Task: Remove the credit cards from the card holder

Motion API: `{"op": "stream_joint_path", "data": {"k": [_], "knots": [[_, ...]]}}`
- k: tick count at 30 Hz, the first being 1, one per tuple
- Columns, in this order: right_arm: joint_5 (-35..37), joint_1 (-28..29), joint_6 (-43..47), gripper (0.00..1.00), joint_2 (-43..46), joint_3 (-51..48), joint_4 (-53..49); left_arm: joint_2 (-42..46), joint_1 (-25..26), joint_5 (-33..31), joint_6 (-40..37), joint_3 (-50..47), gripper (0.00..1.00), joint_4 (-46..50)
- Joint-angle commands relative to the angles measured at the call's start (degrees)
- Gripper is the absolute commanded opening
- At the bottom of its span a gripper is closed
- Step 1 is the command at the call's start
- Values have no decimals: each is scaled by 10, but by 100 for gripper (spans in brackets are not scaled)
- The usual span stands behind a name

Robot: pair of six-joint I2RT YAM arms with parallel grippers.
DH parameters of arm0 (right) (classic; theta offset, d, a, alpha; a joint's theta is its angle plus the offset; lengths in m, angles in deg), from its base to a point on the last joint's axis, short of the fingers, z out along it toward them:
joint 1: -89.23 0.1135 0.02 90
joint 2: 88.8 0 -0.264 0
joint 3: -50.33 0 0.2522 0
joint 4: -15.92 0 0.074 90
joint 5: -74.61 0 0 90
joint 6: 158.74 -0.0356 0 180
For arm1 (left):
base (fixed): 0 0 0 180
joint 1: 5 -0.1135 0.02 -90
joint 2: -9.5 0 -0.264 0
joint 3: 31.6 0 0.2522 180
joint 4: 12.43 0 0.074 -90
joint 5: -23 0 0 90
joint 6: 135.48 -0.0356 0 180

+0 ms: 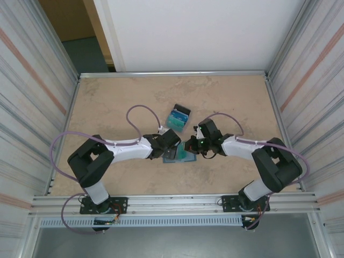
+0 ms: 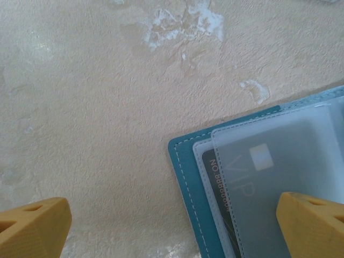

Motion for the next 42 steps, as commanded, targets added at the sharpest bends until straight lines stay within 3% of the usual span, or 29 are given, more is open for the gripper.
{"op": "stream_joint_path", "data": {"k": [1,9,14,21,29,42], "knots": [[45,7,38,0,40,19,-79,21,-5,-20,-28,-19,99,27],[97,19,111,0,97,64,-171,85,-6,-43,-118,-26,99,3],[102,19,200,0,88,134,-238,134,-23,-45,-87,-40,99,10],[132,19,347,0,18,256,-308,207,-36,-52,-10,-84,99,9],[165,10,473,0,-91,388,-324,250,-37,-69,13,-110,99,5],[157,-12,571,0,-224,504,-336,267,-54,-58,16,-127,99,-2]]}}
